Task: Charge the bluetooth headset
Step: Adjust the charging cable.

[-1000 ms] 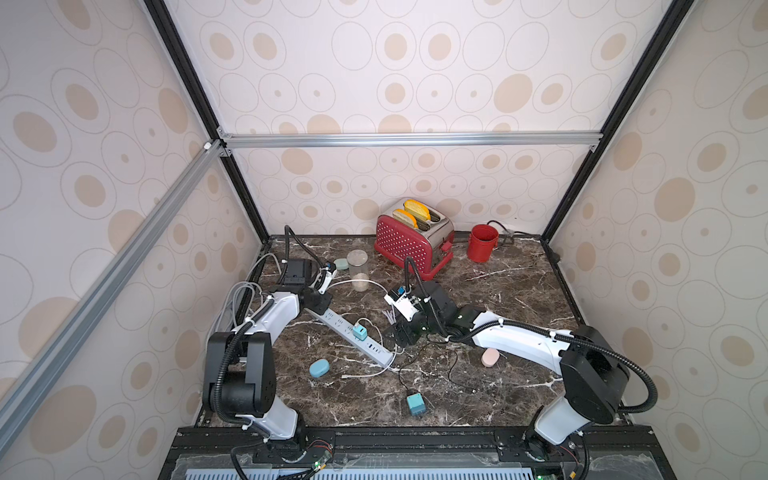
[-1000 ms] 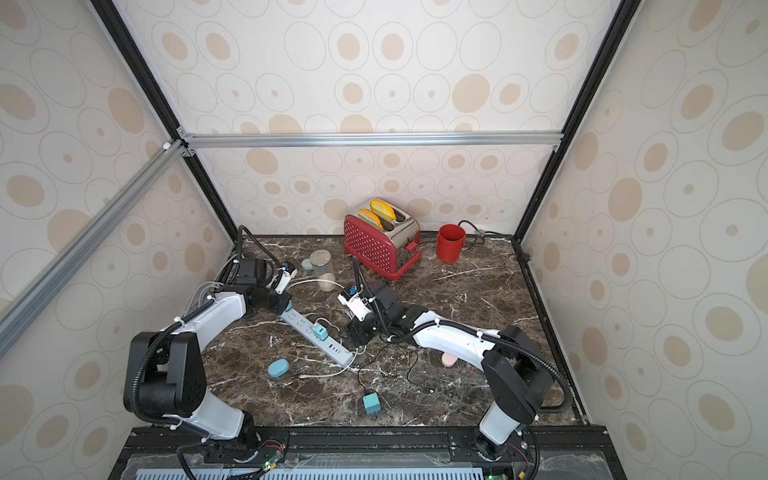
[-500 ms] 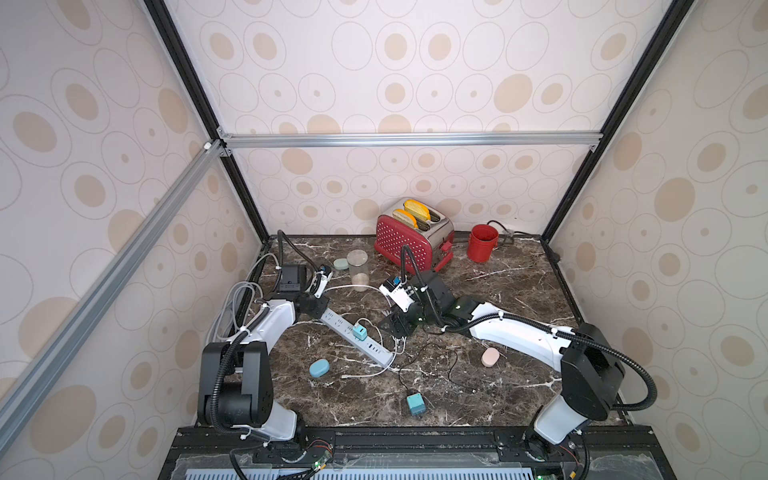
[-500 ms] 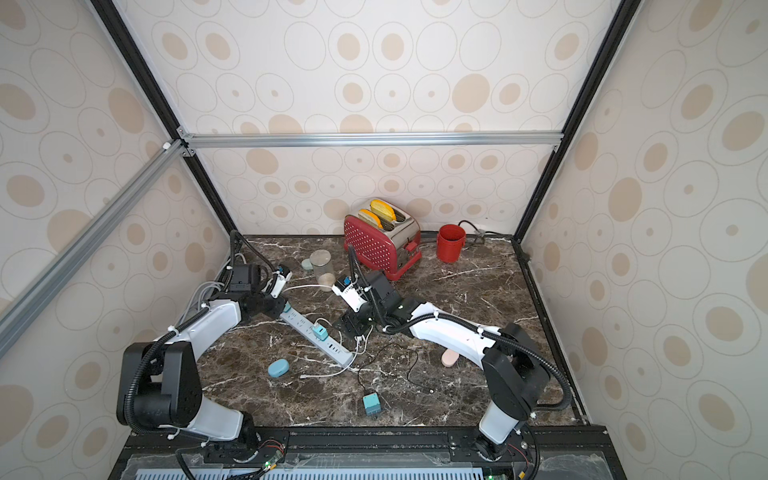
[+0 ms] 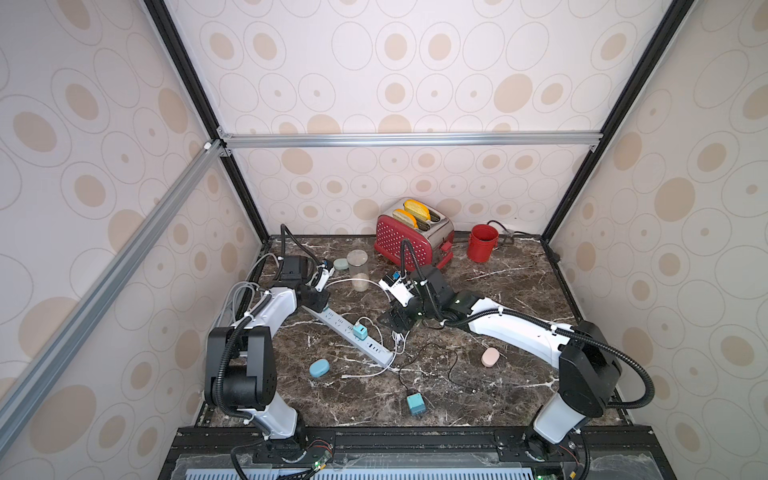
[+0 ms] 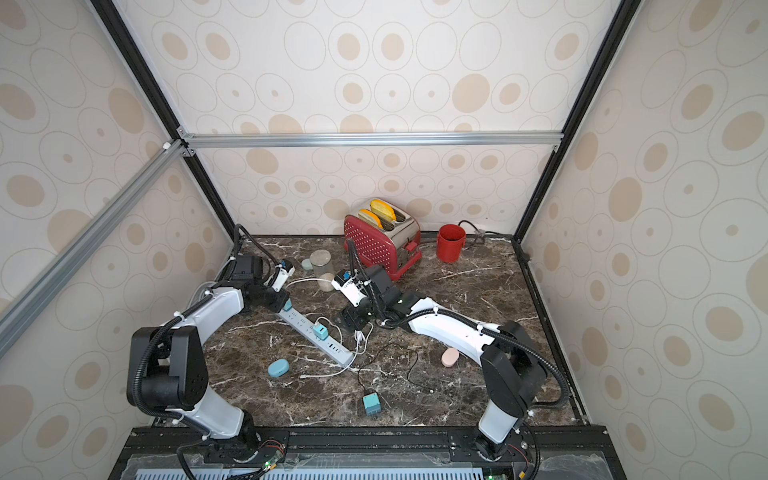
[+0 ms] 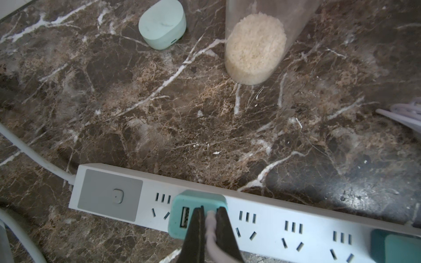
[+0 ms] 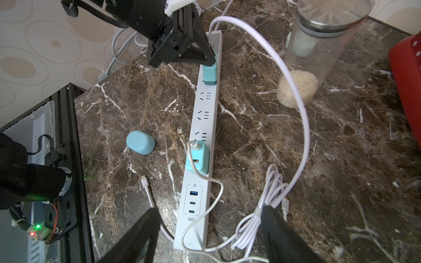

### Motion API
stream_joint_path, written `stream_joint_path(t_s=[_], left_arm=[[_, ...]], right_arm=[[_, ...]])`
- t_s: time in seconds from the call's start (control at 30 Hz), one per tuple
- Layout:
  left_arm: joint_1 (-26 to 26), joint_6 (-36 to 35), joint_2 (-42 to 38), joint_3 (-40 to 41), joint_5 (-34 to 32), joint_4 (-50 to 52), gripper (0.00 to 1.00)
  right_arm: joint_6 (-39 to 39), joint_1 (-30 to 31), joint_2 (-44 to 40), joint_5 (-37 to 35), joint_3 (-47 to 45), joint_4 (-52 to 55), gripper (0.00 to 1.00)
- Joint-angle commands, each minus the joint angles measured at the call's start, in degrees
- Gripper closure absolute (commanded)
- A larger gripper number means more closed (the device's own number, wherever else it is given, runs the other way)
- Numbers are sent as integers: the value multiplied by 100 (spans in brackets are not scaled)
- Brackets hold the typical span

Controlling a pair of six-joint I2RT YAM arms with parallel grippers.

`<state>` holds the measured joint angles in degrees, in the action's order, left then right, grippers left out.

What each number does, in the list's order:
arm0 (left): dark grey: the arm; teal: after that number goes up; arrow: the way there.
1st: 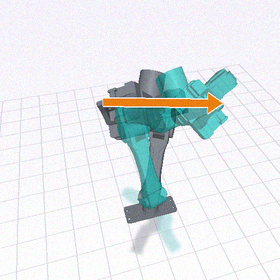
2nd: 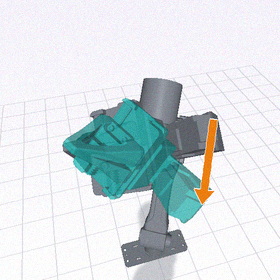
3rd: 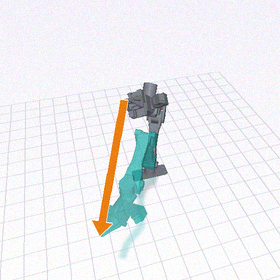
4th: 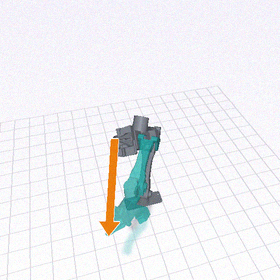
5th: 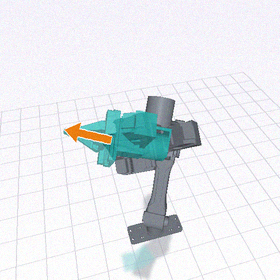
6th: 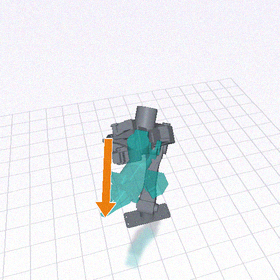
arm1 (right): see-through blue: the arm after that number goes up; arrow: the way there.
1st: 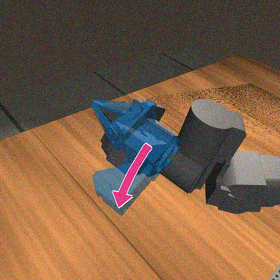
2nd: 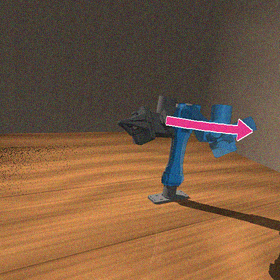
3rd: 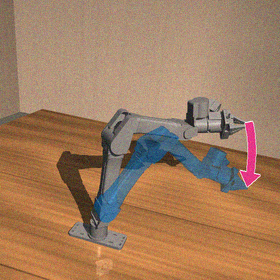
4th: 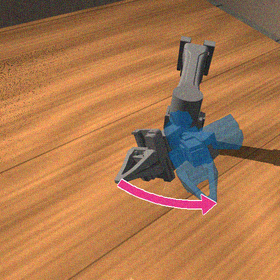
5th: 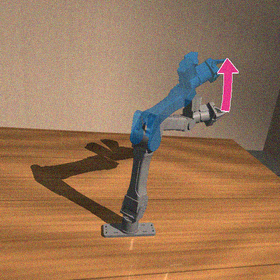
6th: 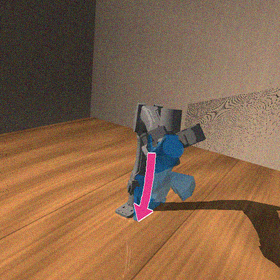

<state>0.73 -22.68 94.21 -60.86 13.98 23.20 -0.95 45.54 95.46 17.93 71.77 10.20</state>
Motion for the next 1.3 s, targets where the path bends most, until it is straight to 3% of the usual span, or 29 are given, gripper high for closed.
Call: stream_joint_path(t_s=[0.0, 0.2, 0.53, 0.77, 1.07, 1.27], left_arm=[[8, -123, 830, 496, -1256, 1723, 100], [86, 88, 442, 849, -1948, 1923, 100], [18, 246, 421, 904, -2101, 1894, 99], [6, 385, -98, 839, -2257, 1418, 82], [-88, 846, -2081, 741, -1364, 159, 37], [-157, 1623, -3009, 909, -963, -310, 32]], right_arm=[[85, -63, -24, 7, 22, 17, 26], [78, -156, -2, 151, 4, -119, 27], [-1, -267, -95, 292, -103, -220, 26], [-59, -282, -158, 193, -155, -264, 25], [-215, -341, -536, -25, -546, -559, 21], [-249, -435, -1041, -147, -1044, -580, 20]])
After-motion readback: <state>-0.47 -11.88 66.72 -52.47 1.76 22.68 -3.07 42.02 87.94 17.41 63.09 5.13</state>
